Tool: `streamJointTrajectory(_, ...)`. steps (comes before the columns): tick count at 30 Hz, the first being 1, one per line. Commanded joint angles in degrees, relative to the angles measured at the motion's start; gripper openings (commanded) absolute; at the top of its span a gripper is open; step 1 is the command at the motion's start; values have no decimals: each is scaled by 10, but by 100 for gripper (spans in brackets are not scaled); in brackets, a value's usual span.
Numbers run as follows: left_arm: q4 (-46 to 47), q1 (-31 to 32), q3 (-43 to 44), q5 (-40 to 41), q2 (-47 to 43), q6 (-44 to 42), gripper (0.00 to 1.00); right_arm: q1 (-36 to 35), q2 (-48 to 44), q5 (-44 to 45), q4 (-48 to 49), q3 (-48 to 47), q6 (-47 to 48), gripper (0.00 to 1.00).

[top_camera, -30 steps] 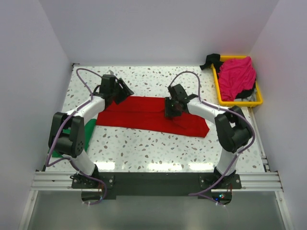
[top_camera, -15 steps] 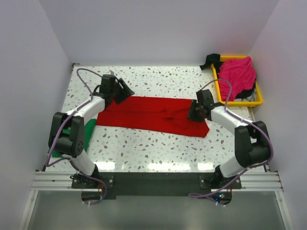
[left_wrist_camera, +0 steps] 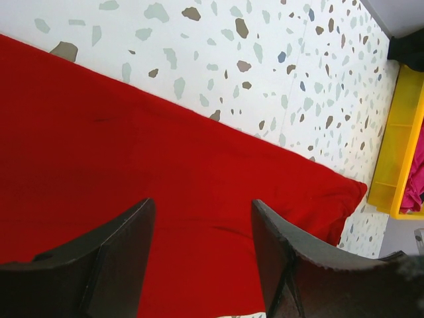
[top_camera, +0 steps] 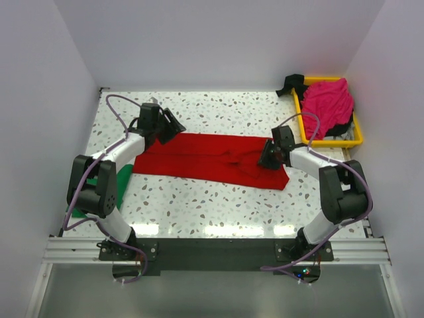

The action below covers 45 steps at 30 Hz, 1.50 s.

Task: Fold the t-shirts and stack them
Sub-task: Fold the tshirt

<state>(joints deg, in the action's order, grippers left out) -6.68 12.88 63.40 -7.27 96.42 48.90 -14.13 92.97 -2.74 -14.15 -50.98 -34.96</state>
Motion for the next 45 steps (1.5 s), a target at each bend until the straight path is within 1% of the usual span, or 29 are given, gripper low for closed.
streamJointTrajectory(1, 18, -2, -4, -6, -9, -1, 64, -1, -8, 7, 25, 2, -5, 38)
streamJointTrajectory(9, 20, -2, -6, -6, -4, 1, 64, 0, -10, 10, 30, 7, -5, 37)
streamJointTrajectory(10, 21, -2, -6, -6, -4, 1, 64, -1, -6, 9, 33, 8, -5, 32)
streamJointTrajectory(12, 21, -2, -6, -6, -4, 1, 64, 0, -4, 5, 38, 10, -5, 27)
streamJointTrajectory(13, 21, -2, -6, -6, -5, 1, 64, -1, -4, 3, 39, 10, -6, 21)
streamJointTrajectory(15, 19, -2, -6, -5, -5, 1, 64, 0, -7, 2, 35, 10, -5, 16)
streamJointTrajectory(16, 18, -2, -6, -3, -5, 1, 64, 0, -10, 2, 34, 10, -6, 11)
streamJointTrajectory(19, 17, -2, -6, -1, -9, 0, 64, -1, -32, 5, 21, 11, -2, 6)
streamJointTrajectory(22, 17, -2, -6, 0, -9, 0, 64, -1, -52, 5, 4, 10, 2, 3)
streamJointTrajectory(27, 17, -2, -7, 1, -8, 3, 64, 0, -95, 7, -15, 18, 7, 2)
streamJointTrajectory(34, 17, -2, -6, 1, -7, 5, 63, -1, -127, 14, -35, 37, 11, 2)
streamJointTrajectory(45, 17, -2, -6, 1, 1, 8, 63, -1, -123, 26, -32, 67, 19, 2)
